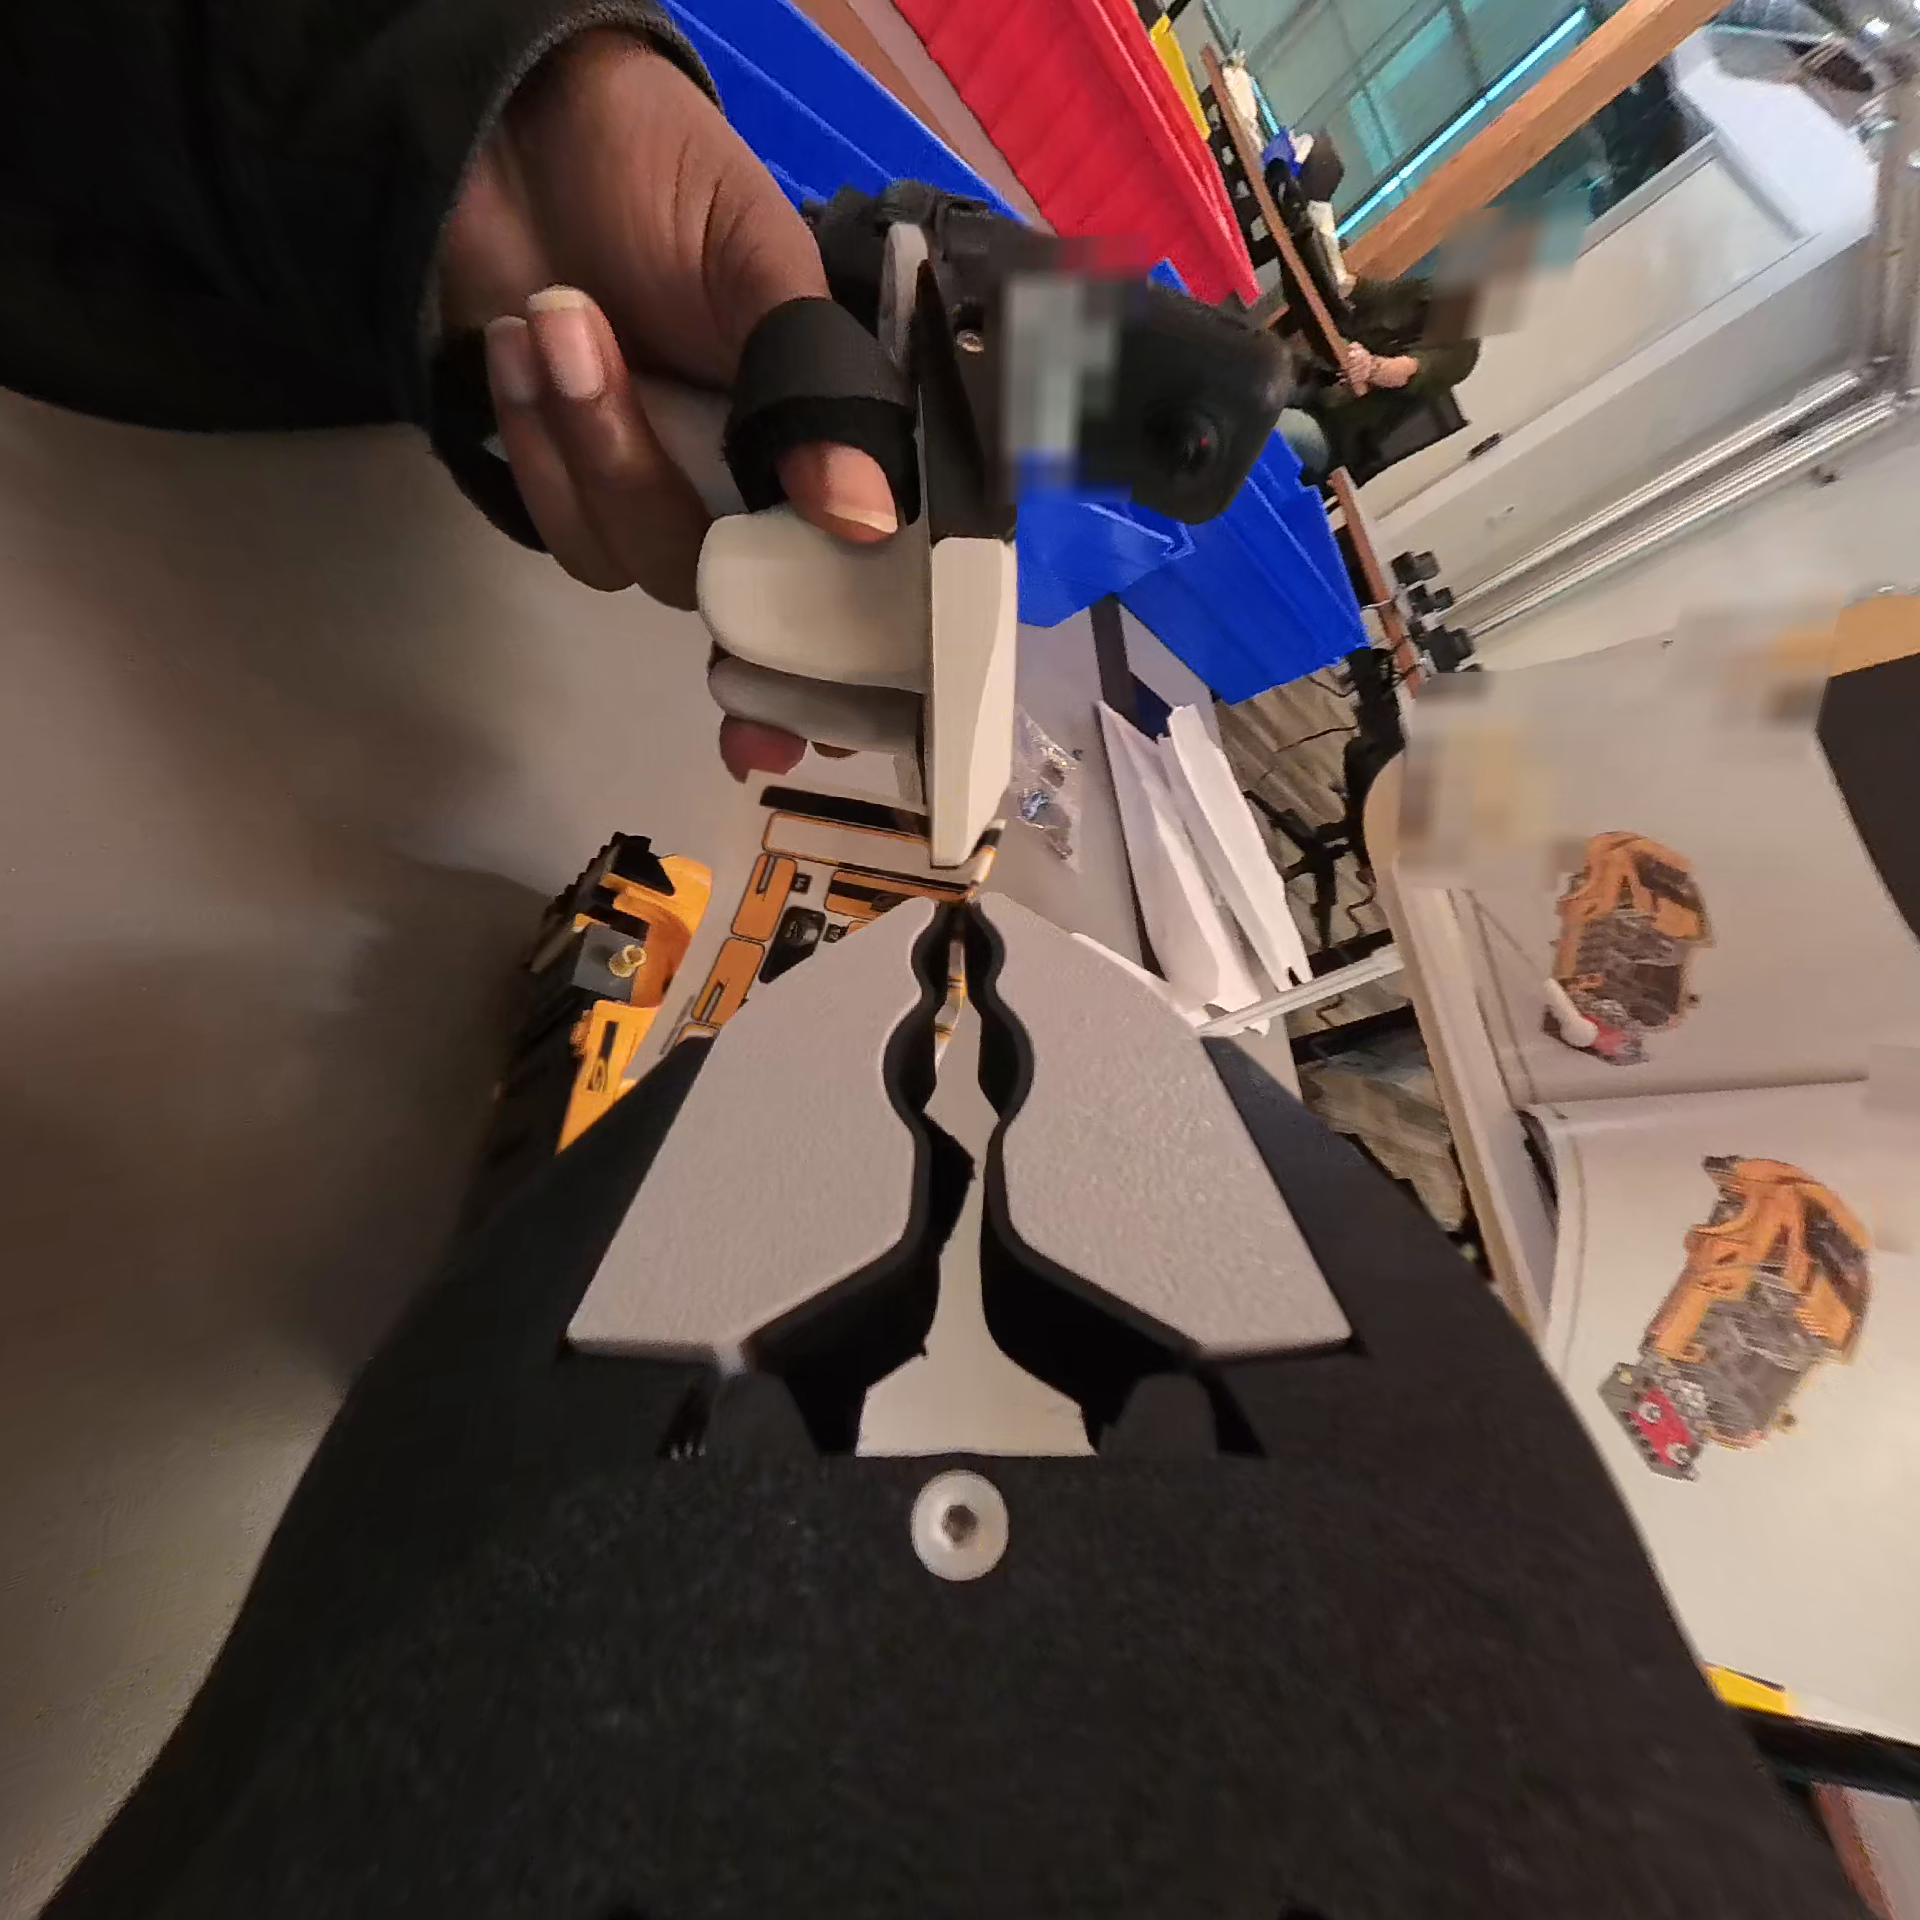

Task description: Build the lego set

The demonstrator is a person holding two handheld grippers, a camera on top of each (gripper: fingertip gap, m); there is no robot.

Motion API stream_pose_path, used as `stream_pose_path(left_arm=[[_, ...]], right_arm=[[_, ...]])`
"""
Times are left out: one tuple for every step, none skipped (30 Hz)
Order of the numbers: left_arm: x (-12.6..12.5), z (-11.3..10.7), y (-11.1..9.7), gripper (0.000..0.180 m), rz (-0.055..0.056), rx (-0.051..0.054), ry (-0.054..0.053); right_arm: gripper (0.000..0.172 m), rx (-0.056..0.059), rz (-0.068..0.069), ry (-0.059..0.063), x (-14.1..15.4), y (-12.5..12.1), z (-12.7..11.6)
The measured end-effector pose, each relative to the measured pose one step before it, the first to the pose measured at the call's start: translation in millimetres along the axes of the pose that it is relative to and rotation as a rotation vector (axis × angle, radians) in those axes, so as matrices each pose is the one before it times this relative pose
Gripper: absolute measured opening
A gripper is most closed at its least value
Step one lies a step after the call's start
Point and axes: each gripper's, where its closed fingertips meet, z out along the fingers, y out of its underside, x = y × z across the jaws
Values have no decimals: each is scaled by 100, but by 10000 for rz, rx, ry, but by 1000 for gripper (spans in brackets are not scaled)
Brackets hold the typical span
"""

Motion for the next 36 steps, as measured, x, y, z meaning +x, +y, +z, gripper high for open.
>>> stream_pose_path(left_arm=[[-53, -32, -92, 0, -109, 79, 41], [-70, -21, -49, 0, -57, 46, 0], [-57, 4, -4, 0, -35, 18, 0], [-65, 1, -20, 0, -11, 20, -22], [-48, 2, -19, 0, 4, 22, -30], [-24, -6, -2, 0, 26, -1, -21], [-56, 26, 69, 0, 104, -53, -85], [-44, 19, 46, 0, 227, -23, -140], [156, 14, -19, 0, 268, 6, -18], [197, -6, 81, 0, 298, -88, -1], [194, 10, 61, 0, 398, -75, -42], [237, 44, 37, 0, 536, -37, -58], [146, 54, 103, 1, 547, -106, -133], [169, 33, 41, 5, 538, -84, -125], [257, 36, -89, 10, 529, 19, -69], [175, 61, 35, 12, 450, -69, -112], [66, 117, 181, 14, 456, -161, -174], [50, 132, 132, 16, 545, -113, -185], [37, 94, 113, 16, 585, -99, -210], [57, 58, 205, 14, 531, -187, -197], [175, 42, 165, 7, 398, -171, -74], [166, 47, 49, 3, 209, -95, -59], [-23, 50, 70, 2, 148, -81, -128], [-50, 37, 46, 1, 30, -51, -89], [-45, 10, 30, 0, -116, -41, -17], [-61, -14, -6, 0, -184, -22, 1], [-130, -36, -6, 0, -222, -17, -35], [-116, 5, 57, 0, -214, -54, -28], [-99, 21, 86, 0, -204, -66, -36], [-102, 33, 125, 0, -170, -84, -46], [-100, 39, 152, 0, -120, -118, -64], [-101, 39, 153, 0, -92, -116, -79], [-99, 34, 140, 0, -95, -104, -80], [-51, 33, 145, 0, -114, -108, -42], [-81, 44, 145, 0, -121, -97, -38], [-63, 39, 126, 0, -161, -71, -8]], right_arm=[[2, -33, -126, 114, 81, 19, 43], [2, -46, -77, 60, 22, 48, 46], [2, -13, -6, 1, -12, 31, 19], [2, 17, 96, -43, -11, 39, -2], [2, 52, 216, -74, 19, 16, -22], [2, 78, 266, -107, 1, -11, -30], [2, 32, 287, -165, -81, 60, -11], [2, -18, 340, -158, -57, 122, 31], [2, 113, 378, -109, 39, -82, -30], [1, 219, 418, -235, -71, -208, -130], [1, 168, 398, -272, -114, -142, -130], [1, 193, 308, -202, -64, -177, -142], [0, 182, 233, -232, -147, -151, -155], [0, 79, 216, -213, -141, -23, -106], [0, 108, 191, -165, -94, -79, -103], [0, 150, 207, -284, -291, -149, -74], [0, 84, 201, -312, -365, -82, -27], [0, 55, 118, -166, -183, -40, 16], [0, 53, 68, -141, -183, -19, 15], [0, 13, 78, -150, -187, 18, 8], [0, -22, 66, -100, -105, 74, 17], [0, -52, 43, -30, 4, 126, 20], [0, -1, 23, -46, -34, 54, -9], [0, -15, 2, -4, 14, 41, 8], [0, -42, -71, 51, 50, 57, 16], [1, -55, -131, 112, 67, 29, 46], [1, -101, -180, 186, 146, 64, 64], [1, -138, -190, 132, 46, 94, 82], [2, -156, -156, 95, 6, 120, 75], [2, -162, -138, 76, 1, 148, 70], [2, -161, -107, 32, -41, 172, 94], [2, -147, -84, 28, -43, 158, 107], [2, -135, -96, 47, -14, 140, 106], [3, -128, -129, 49, -37, 120, 96], [3, -155, -168, 59, -61, 125, 97], [3, -184, -210, 94, -34, 145, 104]])
